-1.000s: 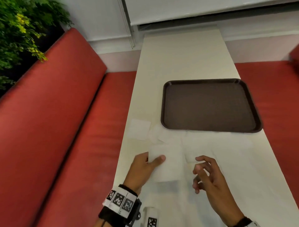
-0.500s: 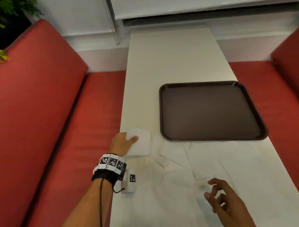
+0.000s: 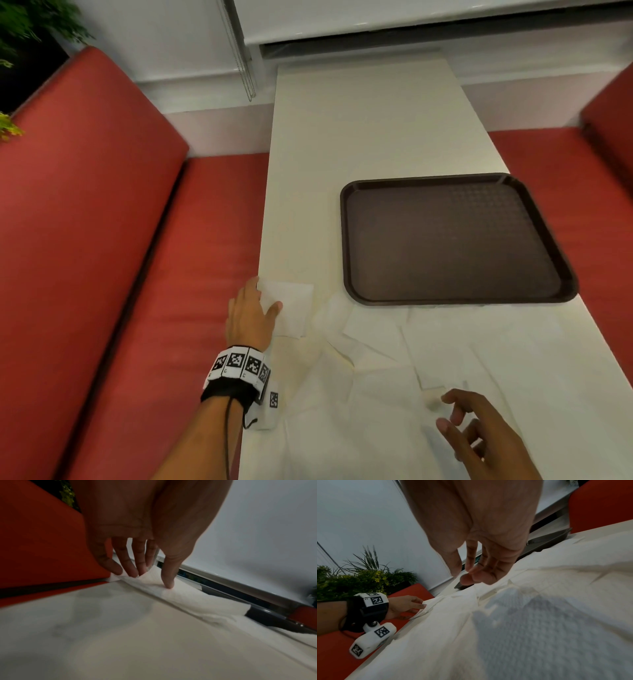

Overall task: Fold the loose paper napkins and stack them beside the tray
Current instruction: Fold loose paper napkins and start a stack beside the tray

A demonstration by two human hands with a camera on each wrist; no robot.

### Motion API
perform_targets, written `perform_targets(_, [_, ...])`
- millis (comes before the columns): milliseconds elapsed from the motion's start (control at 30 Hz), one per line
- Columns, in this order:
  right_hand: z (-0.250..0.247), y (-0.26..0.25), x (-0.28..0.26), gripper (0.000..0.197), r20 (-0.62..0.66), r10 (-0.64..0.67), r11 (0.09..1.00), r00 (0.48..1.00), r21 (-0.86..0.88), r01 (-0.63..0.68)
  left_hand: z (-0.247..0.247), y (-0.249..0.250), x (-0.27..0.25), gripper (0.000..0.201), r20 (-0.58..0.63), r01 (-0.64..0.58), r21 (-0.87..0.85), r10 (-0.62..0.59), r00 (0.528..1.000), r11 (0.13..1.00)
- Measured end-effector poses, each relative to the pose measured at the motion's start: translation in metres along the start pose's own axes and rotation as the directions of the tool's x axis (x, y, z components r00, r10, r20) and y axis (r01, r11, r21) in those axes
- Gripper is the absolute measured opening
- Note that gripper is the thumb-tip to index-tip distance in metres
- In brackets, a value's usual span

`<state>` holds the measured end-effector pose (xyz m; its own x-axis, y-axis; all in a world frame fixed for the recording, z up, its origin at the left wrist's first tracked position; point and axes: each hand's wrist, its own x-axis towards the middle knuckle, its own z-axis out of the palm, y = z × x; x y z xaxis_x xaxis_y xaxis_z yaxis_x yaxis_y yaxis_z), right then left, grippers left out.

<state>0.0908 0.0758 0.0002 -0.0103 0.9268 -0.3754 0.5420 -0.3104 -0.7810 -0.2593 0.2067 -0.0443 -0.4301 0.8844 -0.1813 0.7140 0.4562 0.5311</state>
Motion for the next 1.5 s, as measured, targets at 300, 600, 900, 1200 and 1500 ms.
perform_targets(300, [-0.003, 0.002, -0.004, 0.031, 0.004, -0.011, 1.0, 1.0, -0.017, 0.011, 0.016, 0.032, -0.038, 0.034, 0.056, -0.497, 0.415, 0.524, 0.85, 0.762])
perform_targets(600, [-0.012, 0.007, -0.015, 0.044, -0.014, -0.036, 0.999, 0.999, -0.006, 0.036, 0.035, 0.033, -0.037, 0.044, 0.235, -0.404, 0.367, 0.336, 0.912, 0.838])
perform_targets(900, [-0.017, 0.018, -0.02, 0.037, 0.0, -0.04, 0.999, 0.999, -0.021, 0.04, 0.043, 0.077, -0.072, 0.036, 0.149, -0.7, 0.319, 0.695, 0.703, 0.639])
perform_targets(1200, [-0.018, 0.025, -0.028, 0.029, 0.018, -0.074, 0.997, 0.997, -0.03, 0.075, 0.071, 0.096, -0.087, 0.01, 0.423, -0.786, 0.339, 0.662, 0.619, 0.518])
perform_targets(1500, [-0.018, 0.026, -0.022, 0.009, 0.065, -0.165, 0.984, 0.984, -0.055, 0.169, 0.035, 0.091, -0.123, 0.011, 0.24, -0.713, 0.35, 0.678, 0.695, 0.607])
